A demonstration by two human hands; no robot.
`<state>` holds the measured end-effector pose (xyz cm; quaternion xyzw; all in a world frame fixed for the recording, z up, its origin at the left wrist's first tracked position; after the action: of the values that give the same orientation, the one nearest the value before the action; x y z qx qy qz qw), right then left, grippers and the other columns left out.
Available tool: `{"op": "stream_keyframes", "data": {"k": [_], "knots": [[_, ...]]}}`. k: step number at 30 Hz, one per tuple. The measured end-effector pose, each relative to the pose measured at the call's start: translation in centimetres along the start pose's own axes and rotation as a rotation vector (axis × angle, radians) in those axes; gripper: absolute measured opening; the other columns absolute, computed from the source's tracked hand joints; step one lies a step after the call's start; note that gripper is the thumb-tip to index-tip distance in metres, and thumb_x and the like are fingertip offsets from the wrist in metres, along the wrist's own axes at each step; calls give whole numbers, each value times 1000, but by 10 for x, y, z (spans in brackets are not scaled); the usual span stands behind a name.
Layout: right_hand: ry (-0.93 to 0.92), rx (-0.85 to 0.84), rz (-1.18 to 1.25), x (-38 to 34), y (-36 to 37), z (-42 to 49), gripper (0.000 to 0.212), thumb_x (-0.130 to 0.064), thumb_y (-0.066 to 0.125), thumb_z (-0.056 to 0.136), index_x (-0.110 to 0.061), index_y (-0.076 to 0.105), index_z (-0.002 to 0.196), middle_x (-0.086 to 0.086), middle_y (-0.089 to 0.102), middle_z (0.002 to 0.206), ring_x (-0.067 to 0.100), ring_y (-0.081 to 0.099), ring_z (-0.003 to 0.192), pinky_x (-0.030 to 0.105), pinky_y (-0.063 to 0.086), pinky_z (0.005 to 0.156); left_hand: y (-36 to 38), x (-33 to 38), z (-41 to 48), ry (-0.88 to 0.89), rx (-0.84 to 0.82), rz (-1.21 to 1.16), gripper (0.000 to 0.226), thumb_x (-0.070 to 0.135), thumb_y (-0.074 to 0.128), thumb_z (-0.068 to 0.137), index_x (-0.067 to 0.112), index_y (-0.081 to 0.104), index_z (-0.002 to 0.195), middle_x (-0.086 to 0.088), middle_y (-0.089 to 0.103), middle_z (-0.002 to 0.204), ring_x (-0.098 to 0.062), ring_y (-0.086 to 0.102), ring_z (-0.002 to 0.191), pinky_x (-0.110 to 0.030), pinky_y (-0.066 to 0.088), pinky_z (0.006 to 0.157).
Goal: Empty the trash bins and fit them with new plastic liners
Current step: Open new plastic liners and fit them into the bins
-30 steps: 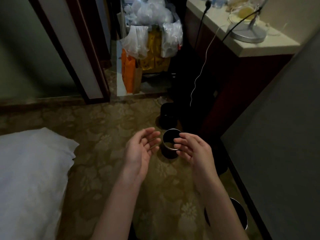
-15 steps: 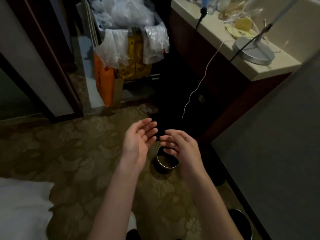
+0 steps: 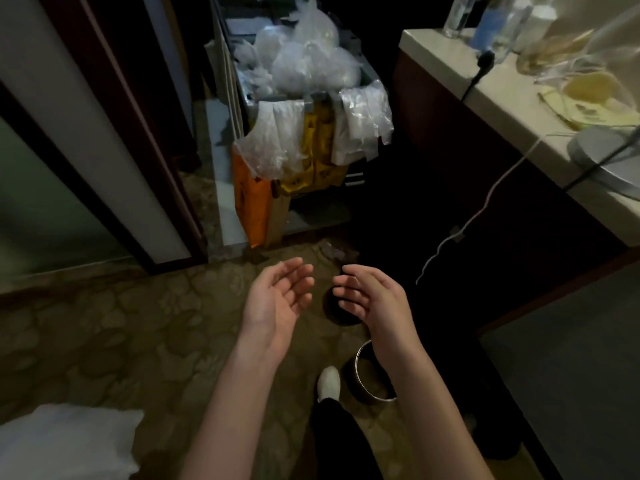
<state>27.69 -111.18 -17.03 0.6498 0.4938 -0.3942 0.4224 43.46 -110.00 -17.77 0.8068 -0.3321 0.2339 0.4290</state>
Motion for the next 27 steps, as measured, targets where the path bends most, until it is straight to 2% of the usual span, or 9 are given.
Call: {"op": "stream_keyframes", "data": {"k": [5, 12, 20, 27], "knots": [[41, -120, 16, -3, 48, 101, 18, -22, 56, 98, -11, 70, 102, 7, 76, 88, 17, 73, 78, 23, 59, 66, 12, 47, 75, 63, 103, -3, 28, 26, 43, 100, 11, 66, 106, -1, 75, 83, -13, 68, 76, -28, 49, 69], [119, -335, -33, -35, 110, 226, 20, -20, 53, 99, -13, 72, 103, 5, 76, 87, 14, 73, 77, 19, 54, 61, 56, 94, 181, 80, 217, -55, 29, 26, 44, 100, 8, 65, 109, -7, 75, 86, -19, 73, 79, -34, 54, 80], [166, -282, 41, -65, 113, 322, 19, -17, 54, 99, -9, 71, 103, 11, 76, 90, 18, 72, 81, 25, 57, 68, 90, 131, 259, 84, 273, -82, 26, 23, 45, 97, 8, 67, 103, -3, 74, 80, -11, 69, 65, -26, 49, 65], [171, -279, 26, -73, 122, 368, 20, -20, 53, 100, -9, 70, 103, 9, 76, 89, 14, 70, 74, 24, 55, 66, 83, 160, 313, 68, 296, -197, 24, 23, 49, 94, 11, 69, 102, -1, 74, 81, -12, 68, 68, -27, 49, 69]]}}
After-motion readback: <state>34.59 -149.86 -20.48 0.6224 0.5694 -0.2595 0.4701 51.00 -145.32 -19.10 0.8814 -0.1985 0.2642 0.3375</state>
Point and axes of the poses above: each hand's wrist, its own z-axis towards the middle knuckle, its own y-axis out of the palm, x = y × z, the point moved 7 cm from there along z, towards the middle knuckle
